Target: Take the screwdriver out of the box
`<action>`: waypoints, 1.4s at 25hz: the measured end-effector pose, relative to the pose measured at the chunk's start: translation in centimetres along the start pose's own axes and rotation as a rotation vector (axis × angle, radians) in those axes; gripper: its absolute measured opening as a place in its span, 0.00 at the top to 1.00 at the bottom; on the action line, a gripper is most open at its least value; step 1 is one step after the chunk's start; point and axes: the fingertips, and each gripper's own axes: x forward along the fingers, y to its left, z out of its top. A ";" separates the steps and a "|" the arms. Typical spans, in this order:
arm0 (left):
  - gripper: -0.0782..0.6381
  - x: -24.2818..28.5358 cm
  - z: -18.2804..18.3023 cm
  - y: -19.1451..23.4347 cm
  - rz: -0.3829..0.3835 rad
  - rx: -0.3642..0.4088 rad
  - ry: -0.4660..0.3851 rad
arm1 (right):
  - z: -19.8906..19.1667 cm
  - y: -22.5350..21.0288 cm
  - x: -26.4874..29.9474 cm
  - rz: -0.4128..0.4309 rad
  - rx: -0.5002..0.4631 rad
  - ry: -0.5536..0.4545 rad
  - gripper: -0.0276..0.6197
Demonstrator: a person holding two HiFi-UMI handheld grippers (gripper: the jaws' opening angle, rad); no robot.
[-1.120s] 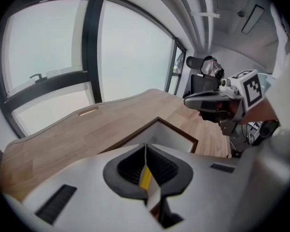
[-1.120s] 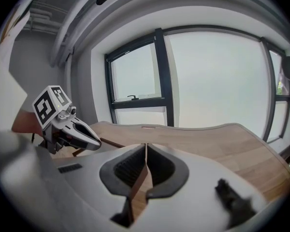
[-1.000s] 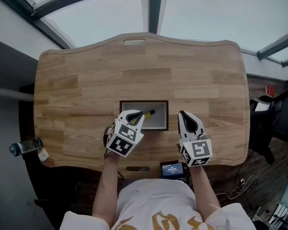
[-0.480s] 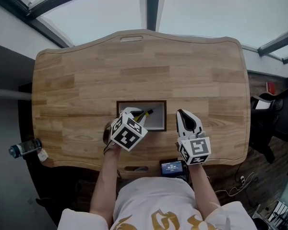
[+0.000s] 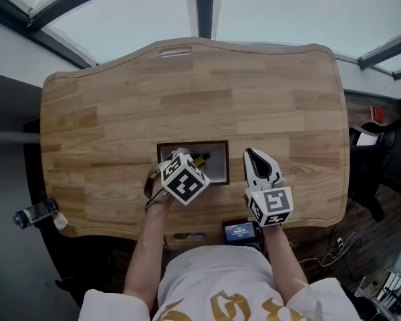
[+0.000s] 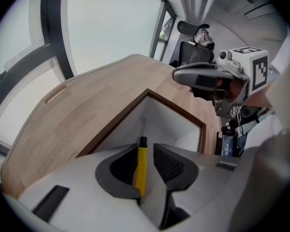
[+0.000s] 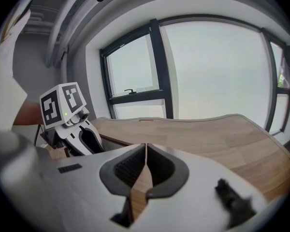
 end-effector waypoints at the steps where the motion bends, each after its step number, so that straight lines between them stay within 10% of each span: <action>1: 0.73 0.2 0.0 0.0 -0.003 0.004 0.012 | -0.1 -0.1 0.1 0.000 0.002 0.002 0.91; 35: 0.73 4.2 -1.9 0.5 0.011 0.008 0.225 | -2.1 -1.6 0.9 -0.006 0.048 0.034 0.91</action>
